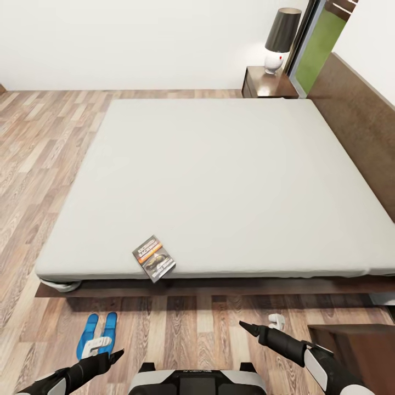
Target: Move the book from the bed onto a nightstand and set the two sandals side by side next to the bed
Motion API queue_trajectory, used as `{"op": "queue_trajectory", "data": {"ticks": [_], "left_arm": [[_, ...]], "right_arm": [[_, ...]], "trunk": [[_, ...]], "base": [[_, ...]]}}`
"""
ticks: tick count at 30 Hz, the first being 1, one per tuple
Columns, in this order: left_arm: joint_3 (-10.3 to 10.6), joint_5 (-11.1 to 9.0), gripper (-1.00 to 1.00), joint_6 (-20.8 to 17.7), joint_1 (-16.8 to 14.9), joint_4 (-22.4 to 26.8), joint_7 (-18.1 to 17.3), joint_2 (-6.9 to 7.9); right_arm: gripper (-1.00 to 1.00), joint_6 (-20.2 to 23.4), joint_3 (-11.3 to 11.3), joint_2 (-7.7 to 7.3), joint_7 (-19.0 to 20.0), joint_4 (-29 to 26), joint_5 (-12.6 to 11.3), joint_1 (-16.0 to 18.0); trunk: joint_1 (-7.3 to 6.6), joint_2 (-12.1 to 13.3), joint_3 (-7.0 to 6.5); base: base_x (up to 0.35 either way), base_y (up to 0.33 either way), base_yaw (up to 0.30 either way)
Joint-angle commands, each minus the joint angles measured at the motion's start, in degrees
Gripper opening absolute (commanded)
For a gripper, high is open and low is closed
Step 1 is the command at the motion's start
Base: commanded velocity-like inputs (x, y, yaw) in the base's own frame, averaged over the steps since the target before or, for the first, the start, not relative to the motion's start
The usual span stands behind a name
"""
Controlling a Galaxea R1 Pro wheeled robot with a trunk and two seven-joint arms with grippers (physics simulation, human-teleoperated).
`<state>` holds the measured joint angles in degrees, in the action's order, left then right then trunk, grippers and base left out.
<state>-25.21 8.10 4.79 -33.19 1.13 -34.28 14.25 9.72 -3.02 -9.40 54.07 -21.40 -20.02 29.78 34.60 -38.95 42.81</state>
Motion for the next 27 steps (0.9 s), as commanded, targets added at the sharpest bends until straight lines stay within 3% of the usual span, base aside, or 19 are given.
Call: {"op": "queue_trajectory", "data": {"ticks": [1,27], "left_arm": [[-0.4,0.6,1.00,0.4,0.0,-0.1,-0.1,-0.06],[-0.4,0.7,1.00,0.4,0.0,-0.1,0.0,-1.41]], "right_arm": [[1.00,0.6,-0.1,0.00,0.2,0.0,-0.4,0.0],[1.00,1.0,-0.3,0.00,0.0,0.0,-0.4,0.0]], "trunk": [[-0.01,-0.1,0.04],[-0.01,-0.1,0.04]], "base": [[-0.179,0.111,0.000],[-0.013,0.008,0.058]]}}
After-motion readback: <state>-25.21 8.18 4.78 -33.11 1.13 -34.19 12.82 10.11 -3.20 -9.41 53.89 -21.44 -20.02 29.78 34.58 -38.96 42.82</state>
